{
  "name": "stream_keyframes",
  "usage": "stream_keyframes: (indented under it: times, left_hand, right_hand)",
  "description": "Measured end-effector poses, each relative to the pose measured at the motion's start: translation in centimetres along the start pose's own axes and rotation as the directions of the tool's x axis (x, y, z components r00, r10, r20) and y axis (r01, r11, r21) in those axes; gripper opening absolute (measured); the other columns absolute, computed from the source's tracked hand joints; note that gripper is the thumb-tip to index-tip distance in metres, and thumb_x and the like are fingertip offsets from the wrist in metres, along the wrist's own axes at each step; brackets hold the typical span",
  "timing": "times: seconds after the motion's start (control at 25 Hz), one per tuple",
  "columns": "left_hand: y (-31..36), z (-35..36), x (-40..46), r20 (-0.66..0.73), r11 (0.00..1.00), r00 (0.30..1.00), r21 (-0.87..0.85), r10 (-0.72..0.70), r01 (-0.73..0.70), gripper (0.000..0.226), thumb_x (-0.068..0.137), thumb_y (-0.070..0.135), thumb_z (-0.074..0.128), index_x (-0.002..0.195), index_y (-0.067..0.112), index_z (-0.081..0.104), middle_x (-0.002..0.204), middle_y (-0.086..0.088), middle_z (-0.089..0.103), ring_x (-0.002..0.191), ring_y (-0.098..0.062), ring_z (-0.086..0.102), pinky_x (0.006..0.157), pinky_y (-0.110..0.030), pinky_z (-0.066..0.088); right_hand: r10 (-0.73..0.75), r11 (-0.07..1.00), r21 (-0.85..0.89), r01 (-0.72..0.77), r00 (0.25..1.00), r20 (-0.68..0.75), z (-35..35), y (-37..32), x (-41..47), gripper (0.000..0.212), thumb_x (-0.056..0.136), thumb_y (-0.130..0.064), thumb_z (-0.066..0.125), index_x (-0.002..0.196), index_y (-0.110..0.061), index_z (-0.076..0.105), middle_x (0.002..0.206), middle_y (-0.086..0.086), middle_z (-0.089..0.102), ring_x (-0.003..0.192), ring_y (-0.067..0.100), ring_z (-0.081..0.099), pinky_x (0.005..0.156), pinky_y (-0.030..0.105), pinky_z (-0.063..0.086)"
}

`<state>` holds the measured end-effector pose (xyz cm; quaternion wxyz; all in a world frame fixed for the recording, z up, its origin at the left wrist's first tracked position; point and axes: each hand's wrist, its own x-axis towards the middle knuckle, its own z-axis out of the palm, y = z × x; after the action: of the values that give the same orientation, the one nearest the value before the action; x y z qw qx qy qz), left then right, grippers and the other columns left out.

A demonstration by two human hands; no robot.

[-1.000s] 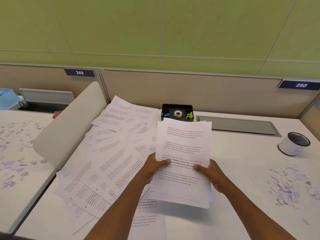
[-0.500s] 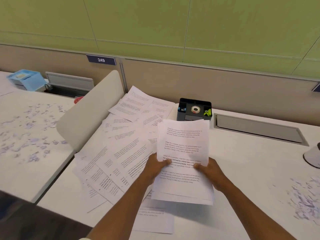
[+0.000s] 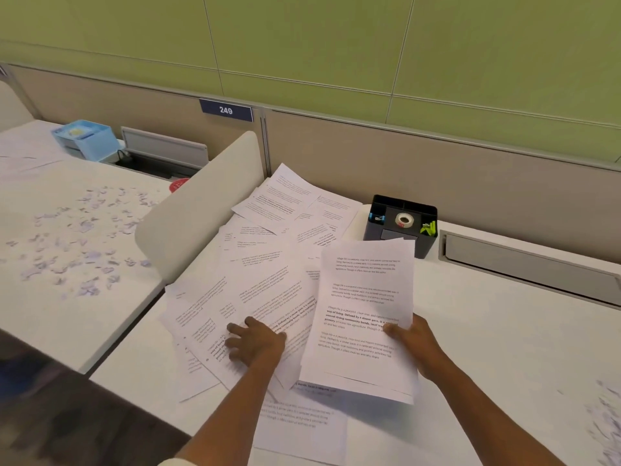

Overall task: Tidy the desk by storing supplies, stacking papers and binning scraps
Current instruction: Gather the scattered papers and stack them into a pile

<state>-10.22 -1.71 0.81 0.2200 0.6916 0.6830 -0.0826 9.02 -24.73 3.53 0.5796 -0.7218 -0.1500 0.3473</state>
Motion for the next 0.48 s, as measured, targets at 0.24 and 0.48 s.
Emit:
stream_keyframes:
  times: [0.24, 0.48]
  left_hand:
    - [0.8, -0.3, 1.3, -0.047, 0.974, 0.973, -0.034, 0.224, -0.226, 0.077, 0.081, 0.034, 0.077, 0.141, 0.016, 0.034, 0.146, -0.019, 0.03, 0.127, -0.038, 0.041, 0.106, -0.041, 0.041]
    - [1.5, -0.8, 3.2, -0.066, 0.905, 0.913, -0.117, 0.403, -0.408, 0.08, 0.084, 0.024, 0.075, 0.15, 0.017, 0.029, 0.154, -0.018, 0.025, 0.138, -0.039, 0.032, 0.114, -0.045, 0.034]
  right_hand:
    - [0.016, 1.0, -0.007, -0.017, 0.999, -0.047, -0.8, 0.4, 0.5, 0.031, 0.088, -0.006, 0.069, 0.118, -0.014, 0.065, 0.107, 0.005, 0.076, 0.096, 0.028, 0.073, 0.09, 0.051, 0.057]
    - [0.026, 1.0, 0.011, -0.025, 0.994, -0.105, -2.1, 0.9, 1.1, 0.035, 0.088, -0.005, 0.069, 0.121, -0.014, 0.063, 0.109, 0.004, 0.075, 0.095, 0.024, 0.073, 0.087, 0.047, 0.058]
